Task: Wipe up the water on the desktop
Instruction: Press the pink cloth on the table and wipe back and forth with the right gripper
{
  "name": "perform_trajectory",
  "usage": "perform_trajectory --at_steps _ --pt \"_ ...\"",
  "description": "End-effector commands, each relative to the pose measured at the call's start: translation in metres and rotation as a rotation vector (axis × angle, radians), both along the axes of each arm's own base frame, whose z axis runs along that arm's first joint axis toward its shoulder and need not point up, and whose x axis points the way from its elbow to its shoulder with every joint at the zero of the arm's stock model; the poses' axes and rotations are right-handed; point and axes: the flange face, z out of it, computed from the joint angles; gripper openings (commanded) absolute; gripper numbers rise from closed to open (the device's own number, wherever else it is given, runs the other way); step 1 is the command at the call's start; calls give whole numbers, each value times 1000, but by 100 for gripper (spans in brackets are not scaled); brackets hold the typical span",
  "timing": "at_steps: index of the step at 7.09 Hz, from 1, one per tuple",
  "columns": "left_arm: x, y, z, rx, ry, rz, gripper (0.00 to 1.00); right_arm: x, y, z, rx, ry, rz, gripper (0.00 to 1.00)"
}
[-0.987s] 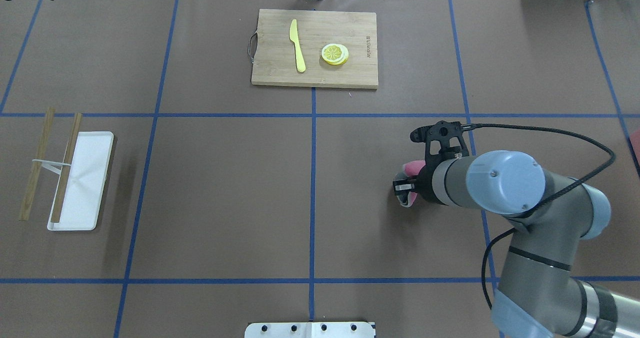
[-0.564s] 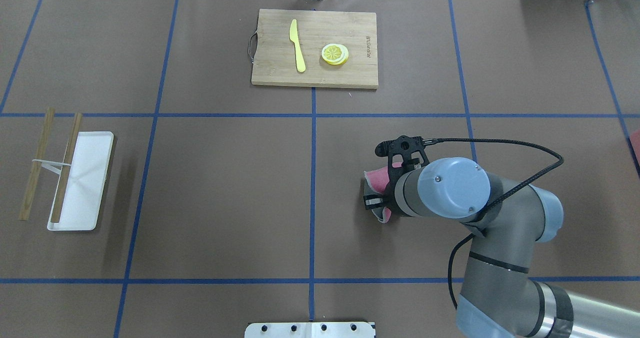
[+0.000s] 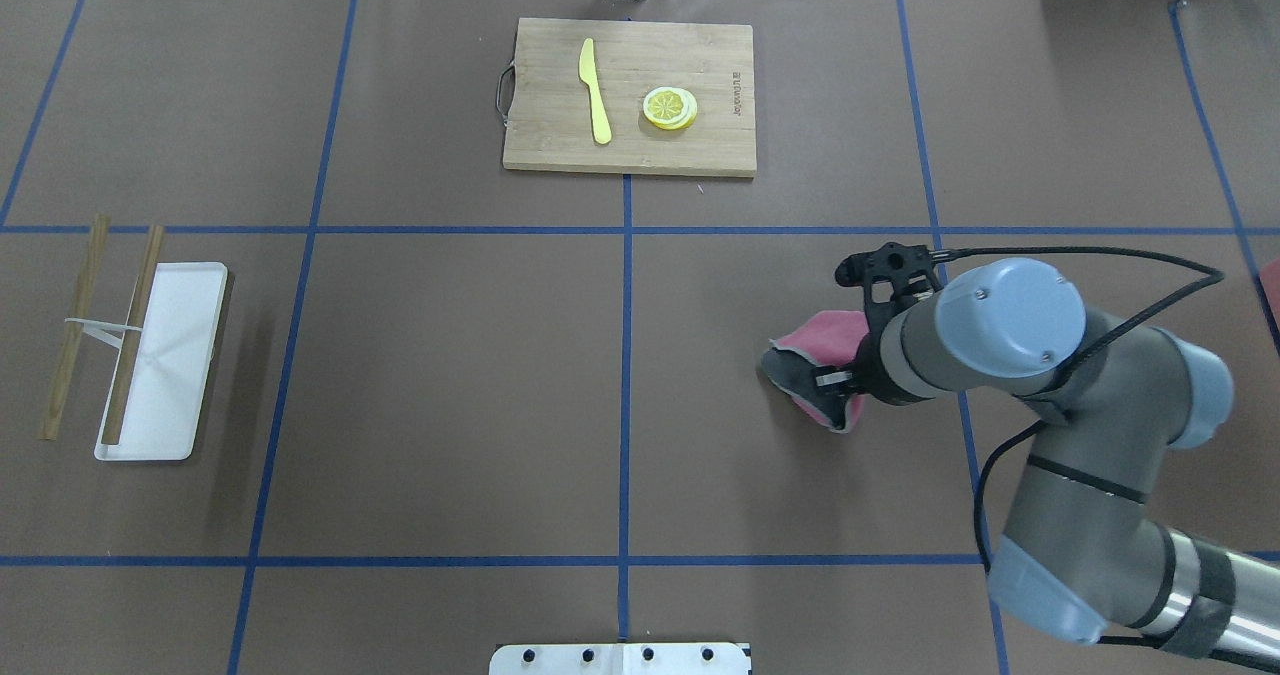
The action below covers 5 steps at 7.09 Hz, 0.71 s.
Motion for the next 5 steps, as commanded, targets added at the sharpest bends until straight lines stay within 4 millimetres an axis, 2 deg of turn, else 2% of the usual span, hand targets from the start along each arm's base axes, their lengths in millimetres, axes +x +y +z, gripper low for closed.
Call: perform_trajectory --at_steps 1,2,3,4,5 --pt "-2 4 6 -8 -6 8 98 35 -7 22 -17 10 -28 0" --pt "-2 5 8 -11 -5 9 98 27 -11 8 -15 -8 -16 0" --pt "-2 6 8 -13 -2 10 98 -12 -1 -25 -62 -62 11 0" --pt "-2 6 8 -13 -2 10 98 -61 17 -60 -116 -115 29 0" --pt "-2 5 7 -11 -2 8 98 -94 25 -91 -126 -149 39 0"
